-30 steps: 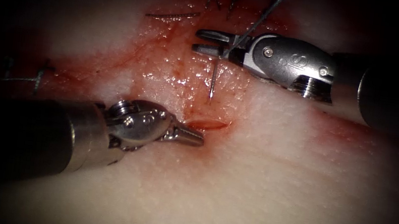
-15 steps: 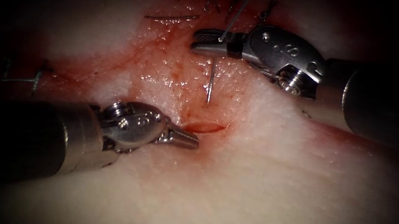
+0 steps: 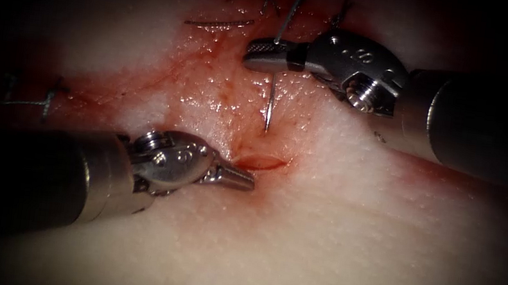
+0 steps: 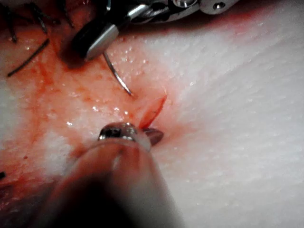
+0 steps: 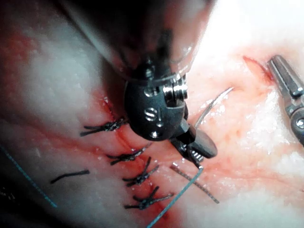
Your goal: Wound Closure
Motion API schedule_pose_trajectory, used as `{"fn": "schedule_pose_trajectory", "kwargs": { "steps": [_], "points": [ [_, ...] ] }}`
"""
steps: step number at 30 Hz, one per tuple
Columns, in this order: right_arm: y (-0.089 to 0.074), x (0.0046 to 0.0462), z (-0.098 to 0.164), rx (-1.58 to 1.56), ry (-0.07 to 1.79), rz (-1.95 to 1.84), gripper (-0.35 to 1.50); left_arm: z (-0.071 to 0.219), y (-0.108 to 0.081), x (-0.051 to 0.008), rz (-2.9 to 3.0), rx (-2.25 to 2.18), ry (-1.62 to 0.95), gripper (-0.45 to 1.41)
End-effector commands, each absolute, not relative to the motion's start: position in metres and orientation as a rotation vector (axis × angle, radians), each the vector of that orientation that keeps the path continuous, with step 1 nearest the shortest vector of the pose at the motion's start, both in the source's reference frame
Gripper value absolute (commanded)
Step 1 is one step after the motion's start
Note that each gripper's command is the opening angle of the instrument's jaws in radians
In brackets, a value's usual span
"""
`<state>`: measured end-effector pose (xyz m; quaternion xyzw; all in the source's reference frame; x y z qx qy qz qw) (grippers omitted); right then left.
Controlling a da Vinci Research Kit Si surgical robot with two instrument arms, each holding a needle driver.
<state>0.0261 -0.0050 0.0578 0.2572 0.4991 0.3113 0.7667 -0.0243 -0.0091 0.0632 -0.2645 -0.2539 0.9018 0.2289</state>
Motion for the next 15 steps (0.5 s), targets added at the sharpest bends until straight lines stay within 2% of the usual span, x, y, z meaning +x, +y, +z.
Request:
{"fn": "schedule_pose_trajectory", "kwargs": {
  "steps": [1,15],
  "points": [
    [-0.0053,0.0271,0.0584,0.578,1.086,0.674,-0.35,0.0638,-0.0093,-0.0249,2.483,-0.731,-0.701,-0.45],
    [-0.0072,0.0270,0.0581,0.723,1.058,0.740,-0.35,0.0637,-0.0093,-0.0245,2.486,-0.732,-0.704,-0.45]
  ]
}}
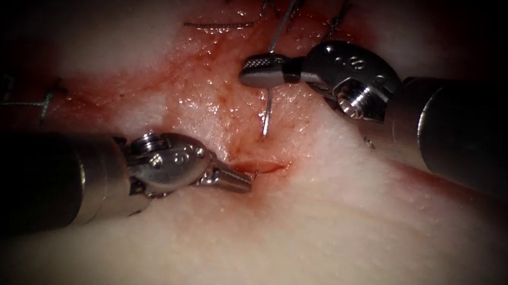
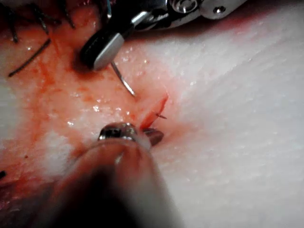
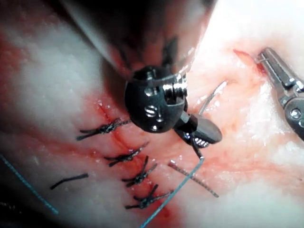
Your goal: Wound Closure
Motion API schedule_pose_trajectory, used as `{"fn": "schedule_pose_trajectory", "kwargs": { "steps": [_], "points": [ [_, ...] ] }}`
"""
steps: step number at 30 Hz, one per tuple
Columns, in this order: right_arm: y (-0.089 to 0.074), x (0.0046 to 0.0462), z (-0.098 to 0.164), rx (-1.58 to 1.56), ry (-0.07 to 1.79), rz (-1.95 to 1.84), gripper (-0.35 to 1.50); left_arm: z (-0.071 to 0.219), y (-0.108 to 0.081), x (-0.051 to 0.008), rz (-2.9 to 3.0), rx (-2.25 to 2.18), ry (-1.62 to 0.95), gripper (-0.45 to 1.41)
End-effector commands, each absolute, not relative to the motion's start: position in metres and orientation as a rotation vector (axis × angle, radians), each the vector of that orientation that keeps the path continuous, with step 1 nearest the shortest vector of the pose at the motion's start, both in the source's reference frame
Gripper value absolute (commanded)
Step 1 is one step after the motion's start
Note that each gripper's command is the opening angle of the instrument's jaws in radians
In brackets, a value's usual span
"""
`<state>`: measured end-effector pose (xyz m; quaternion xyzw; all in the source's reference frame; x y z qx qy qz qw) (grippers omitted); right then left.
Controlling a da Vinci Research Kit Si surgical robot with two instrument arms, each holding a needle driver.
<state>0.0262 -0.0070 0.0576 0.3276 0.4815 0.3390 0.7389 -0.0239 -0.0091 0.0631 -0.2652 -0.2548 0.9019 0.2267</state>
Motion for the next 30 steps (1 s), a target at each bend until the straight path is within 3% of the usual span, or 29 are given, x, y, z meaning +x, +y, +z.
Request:
{"fn": "schedule_pose_trajectory", "kwargs": {
  "steps": [1,23,24,27,30],
  "points": [
    [-0.0074,0.0270,0.0581,0.731,1.058,0.738,-0.35,0.0637,-0.0093,-0.0245,2.486,-0.732,-0.704,-0.45],
    [-0.0106,0.0271,0.0580,0.951,1.102,0.944,-0.30,0.0608,-0.0048,-0.0251,2.474,-0.756,-0.695,-0.45],
    [-0.0102,0.0269,0.0579,0.947,1.122,0.958,0.09,0.0607,-0.0045,-0.0253,2.458,-0.786,-0.712,-0.45],
    [-0.0087,0.0264,0.0580,0.926,1.187,1.009,0.91,0.0606,-0.0044,-0.0256,2.458,-0.931,-0.690,-0.45],
    [-0.0071,0.0253,0.0585,0.915,1.241,1.046,1.21,0.0609,-0.0043,-0.0261,2.449,-1.202,-0.634,-0.45]
  ]
}}
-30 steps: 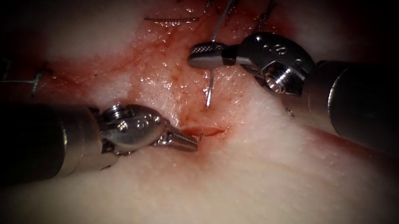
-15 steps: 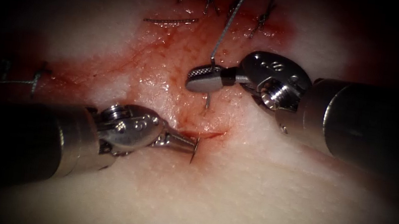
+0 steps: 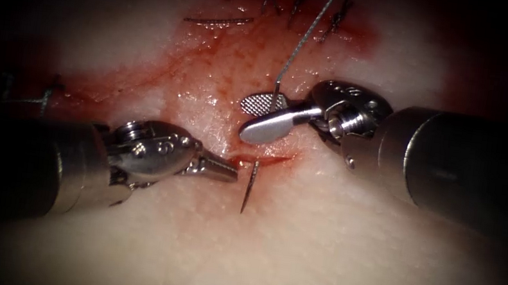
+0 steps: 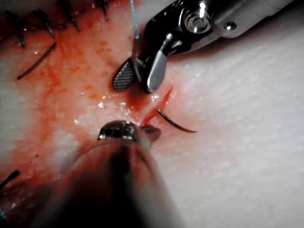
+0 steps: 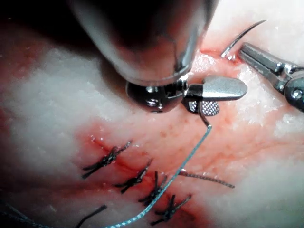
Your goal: Wound Closure
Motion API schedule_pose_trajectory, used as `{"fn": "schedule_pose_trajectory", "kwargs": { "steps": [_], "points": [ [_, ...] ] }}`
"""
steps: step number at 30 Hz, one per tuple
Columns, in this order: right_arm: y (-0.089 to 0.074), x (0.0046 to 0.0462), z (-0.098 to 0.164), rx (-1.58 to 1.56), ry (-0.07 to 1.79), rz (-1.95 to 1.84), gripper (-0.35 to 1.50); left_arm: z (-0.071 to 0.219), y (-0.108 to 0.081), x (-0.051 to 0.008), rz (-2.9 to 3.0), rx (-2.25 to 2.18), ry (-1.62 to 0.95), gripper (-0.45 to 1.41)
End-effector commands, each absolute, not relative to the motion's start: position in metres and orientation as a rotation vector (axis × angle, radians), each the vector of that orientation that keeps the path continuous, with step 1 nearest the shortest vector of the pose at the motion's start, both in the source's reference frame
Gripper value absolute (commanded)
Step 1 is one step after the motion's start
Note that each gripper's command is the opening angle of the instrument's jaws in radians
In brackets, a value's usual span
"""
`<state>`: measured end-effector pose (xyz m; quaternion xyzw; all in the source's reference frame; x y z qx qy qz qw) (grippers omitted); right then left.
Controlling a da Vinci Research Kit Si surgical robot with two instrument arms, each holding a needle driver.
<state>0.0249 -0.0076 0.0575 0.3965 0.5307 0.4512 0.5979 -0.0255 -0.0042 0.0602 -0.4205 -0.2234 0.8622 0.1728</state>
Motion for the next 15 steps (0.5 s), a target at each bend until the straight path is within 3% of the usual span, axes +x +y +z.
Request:
{"fn": "schedule_pose_trajectory", "kwargs": {
  "steps": [1,3,5,8,15],
  "points": [
    [-0.007,0.0249,0.059,0.908,1.253,1.039,1.26,0.061,-0.004,-0.0262,2.452,-1.258,-0.630,-0.45],
    [-0.006,0.0237,0.059,0.909,1.286,1.043,1.30,0.061,-0.004,-0.0265,2.479,-1.369,-0.605,-0.40],
    [-0.005,0.0215,0.059,0.899,1.321,1.055,1.30,0.061,-0.004,-0.0268,2.556,-1.461,-0.562,0.02],
    [-0.004,0.0190,0.058,0.879,1.345,1.072,1.30,0.061,-0.004,-0.0273,2.605,-1.496,-0.475,0.27],
    [-0.002,0.0148,0.058,0.855,1.396,1.110,1.21,0.061,-0.005,-0.0281,2.636,-1.554,-0.371,0.39]
  ]
}}
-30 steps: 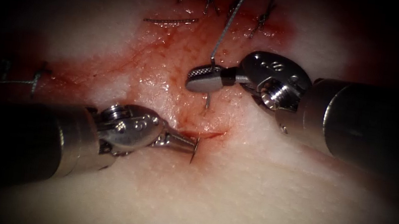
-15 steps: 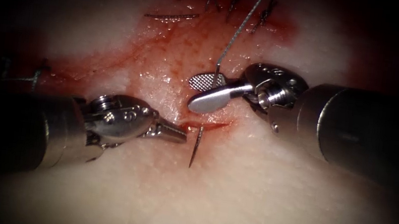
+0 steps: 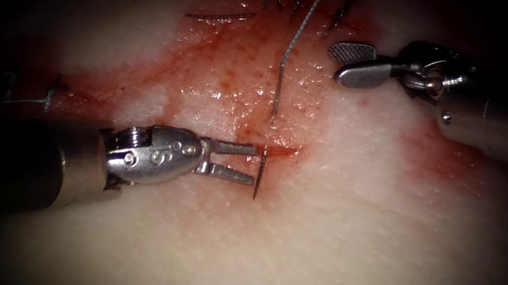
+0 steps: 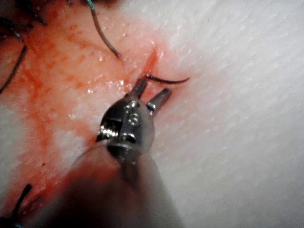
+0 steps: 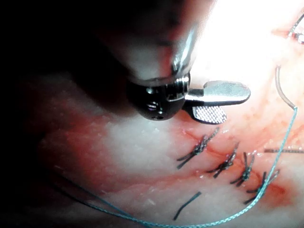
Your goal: Wound Closure
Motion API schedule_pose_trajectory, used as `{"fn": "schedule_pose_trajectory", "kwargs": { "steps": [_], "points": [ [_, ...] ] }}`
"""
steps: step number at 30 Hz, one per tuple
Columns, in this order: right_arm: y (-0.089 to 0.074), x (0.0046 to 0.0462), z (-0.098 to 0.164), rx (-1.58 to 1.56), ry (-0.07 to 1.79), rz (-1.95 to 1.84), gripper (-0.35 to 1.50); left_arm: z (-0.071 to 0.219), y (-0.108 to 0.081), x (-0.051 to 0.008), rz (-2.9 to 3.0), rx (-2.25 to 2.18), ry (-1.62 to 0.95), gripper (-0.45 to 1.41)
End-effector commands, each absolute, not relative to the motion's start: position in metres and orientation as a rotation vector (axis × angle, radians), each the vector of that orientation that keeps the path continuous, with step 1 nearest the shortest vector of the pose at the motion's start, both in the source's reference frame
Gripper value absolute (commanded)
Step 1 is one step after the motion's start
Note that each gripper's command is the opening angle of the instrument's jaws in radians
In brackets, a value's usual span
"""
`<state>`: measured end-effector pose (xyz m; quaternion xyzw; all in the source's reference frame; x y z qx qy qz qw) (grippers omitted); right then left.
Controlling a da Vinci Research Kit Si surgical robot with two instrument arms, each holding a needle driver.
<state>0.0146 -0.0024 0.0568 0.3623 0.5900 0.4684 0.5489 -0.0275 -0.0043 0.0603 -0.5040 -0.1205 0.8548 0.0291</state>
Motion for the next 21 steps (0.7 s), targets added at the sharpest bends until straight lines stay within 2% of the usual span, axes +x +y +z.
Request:
{"fn": "schedule_pose_trajectory", "kwargs": {
  "steps": [1,4,7,21],
  "points": [
    [-0.0024,0.0145,0.0576,0.846,1.397,1.108,1.21,0.0609,-0.0046,-0.0281,2.639,-1.557,-0.361,0.41],
    [-0.0030,0.0139,0.0581,0.834,1.400,1.096,1.21,0.0609,-0.0048,-0.0282,2.651,-1.537,-0.330,0.44],
    [-0.0031,0.0137,0.0585,0.816,1.401,1.097,1.20,0.0609,-0.0053,-0.0285,2.676,-1.546,-0.302,0.37],
    [-0.0034,0.0139,0.0596,0.774,1.410,1.080,1.13,0.0600,-0.0058,-0.0311,2.727,-1.668,-0.102,0.32]
  ]
}}
